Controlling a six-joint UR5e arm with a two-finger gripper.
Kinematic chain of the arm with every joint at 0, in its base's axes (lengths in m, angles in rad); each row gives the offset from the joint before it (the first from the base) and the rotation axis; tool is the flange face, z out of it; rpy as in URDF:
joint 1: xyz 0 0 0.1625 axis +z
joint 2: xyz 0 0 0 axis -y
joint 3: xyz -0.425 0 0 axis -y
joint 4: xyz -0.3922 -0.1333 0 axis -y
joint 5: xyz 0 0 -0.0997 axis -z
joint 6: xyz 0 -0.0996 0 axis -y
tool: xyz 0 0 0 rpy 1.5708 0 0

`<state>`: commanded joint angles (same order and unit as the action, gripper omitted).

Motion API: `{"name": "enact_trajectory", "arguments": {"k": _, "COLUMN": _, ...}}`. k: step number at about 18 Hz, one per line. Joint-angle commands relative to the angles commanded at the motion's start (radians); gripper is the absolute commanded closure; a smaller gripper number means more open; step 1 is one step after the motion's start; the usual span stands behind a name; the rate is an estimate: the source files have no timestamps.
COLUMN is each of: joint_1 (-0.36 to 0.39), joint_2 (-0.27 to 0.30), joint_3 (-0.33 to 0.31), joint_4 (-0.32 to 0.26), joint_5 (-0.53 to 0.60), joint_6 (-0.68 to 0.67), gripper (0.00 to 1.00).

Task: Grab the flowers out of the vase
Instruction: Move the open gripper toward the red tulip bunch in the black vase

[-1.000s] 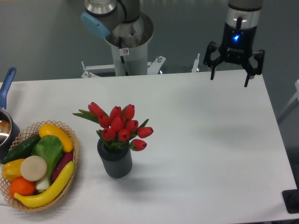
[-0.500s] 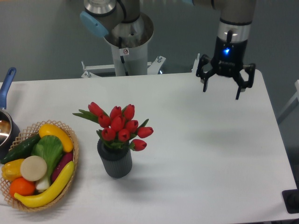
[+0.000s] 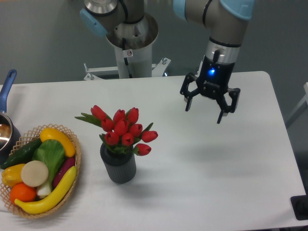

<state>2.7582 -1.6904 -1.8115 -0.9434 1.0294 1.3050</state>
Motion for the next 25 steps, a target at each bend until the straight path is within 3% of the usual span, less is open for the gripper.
{"name": "enact_trajectory", "arguments": {"k": 3, "joint_1": 0.008, "joint_2": 0.000, "joint_3": -0.049, "joint_4": -0.002, "joint_5": -0.095, "joint_6": 0.141, "gripper": 0.00}}
{"name": "enact_trajectory", "arguments": {"k": 11, "joint_1": -0.005, "joint_2": -0.023, "joint_3": -0.149, "joint_4": -0.002, "joint_5": -0.397, "joint_6": 0.171, "gripper": 0.00}}
{"name": "enact_trajectory", "arguments": {"k": 13, "joint_1": -0.008, "joint_2": -0.023, "joint_3": -0.189, "joint_4": 0.002, "joint_5": -0.413, "joint_6": 0.175, "gripper": 0.00}}
{"name": "enact_trajectory", "arguments": {"k": 25, "joint_1": -0.058, "joint_2": -0.075, "joint_3": -0.201, "joint_4": 0.003, "joint_5": -0.549, "joint_6": 0.275, "gripper": 0.00}}
